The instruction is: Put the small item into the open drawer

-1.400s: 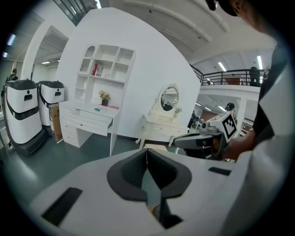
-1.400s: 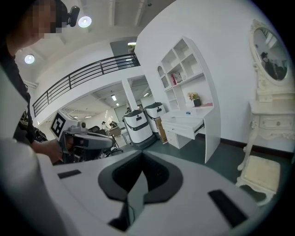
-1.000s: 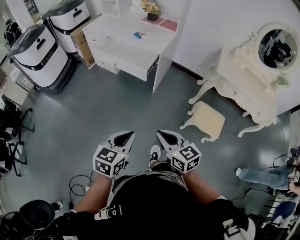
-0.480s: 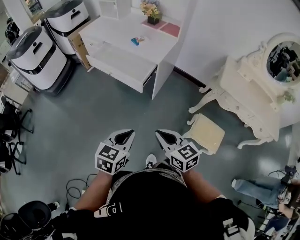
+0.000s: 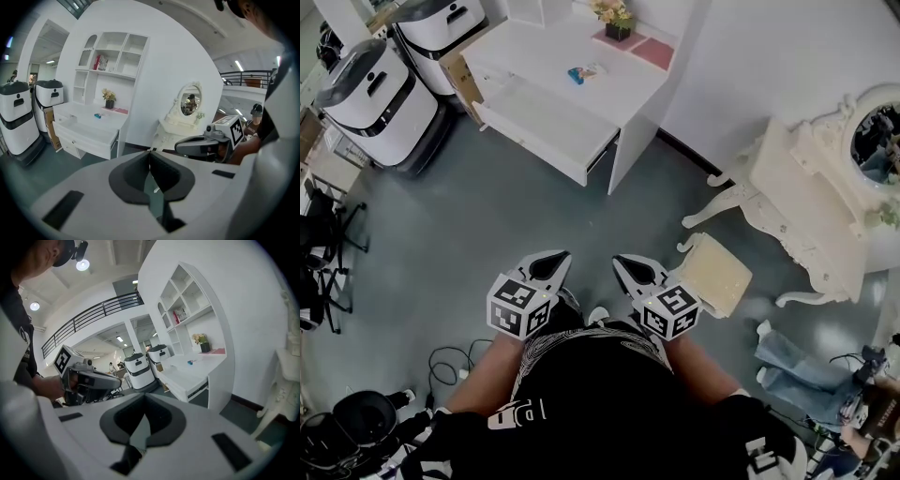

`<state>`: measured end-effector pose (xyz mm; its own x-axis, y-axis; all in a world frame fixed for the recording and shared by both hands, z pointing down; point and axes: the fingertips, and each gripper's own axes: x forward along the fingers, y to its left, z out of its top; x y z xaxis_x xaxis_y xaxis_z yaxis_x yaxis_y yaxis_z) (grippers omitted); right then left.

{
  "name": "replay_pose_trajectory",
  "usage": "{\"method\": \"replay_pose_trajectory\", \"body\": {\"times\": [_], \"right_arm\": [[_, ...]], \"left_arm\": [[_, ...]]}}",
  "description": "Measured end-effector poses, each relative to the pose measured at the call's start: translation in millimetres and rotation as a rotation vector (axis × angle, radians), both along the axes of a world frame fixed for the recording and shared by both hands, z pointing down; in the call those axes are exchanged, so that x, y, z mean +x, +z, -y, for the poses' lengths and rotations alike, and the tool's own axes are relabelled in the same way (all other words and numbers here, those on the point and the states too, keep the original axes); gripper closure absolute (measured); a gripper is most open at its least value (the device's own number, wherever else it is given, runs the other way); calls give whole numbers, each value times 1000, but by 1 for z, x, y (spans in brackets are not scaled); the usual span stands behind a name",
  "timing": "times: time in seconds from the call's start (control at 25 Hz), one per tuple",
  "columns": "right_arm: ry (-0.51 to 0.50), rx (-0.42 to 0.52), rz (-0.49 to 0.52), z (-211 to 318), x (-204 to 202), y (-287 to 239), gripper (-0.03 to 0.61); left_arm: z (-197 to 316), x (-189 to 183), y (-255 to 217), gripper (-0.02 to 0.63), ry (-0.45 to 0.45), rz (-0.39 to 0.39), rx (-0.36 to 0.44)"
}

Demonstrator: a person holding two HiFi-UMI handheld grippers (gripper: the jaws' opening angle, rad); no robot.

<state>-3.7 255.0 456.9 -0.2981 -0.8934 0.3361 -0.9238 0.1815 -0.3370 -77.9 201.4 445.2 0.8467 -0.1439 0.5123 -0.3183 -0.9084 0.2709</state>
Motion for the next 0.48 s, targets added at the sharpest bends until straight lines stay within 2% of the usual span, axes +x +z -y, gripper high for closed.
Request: {"method": "replay_pose_trajectory", "body": {"times": [0.32, 0.48], "right_arm": [[18, -24, 3, 31, 25, 13, 569], [40, -42, -1, 58, 45, 19, 569]], "left_arm": [[41, 23, 13, 598, 0, 4, -16], [75, 44, 18, 598, 23, 4, 8]]}}
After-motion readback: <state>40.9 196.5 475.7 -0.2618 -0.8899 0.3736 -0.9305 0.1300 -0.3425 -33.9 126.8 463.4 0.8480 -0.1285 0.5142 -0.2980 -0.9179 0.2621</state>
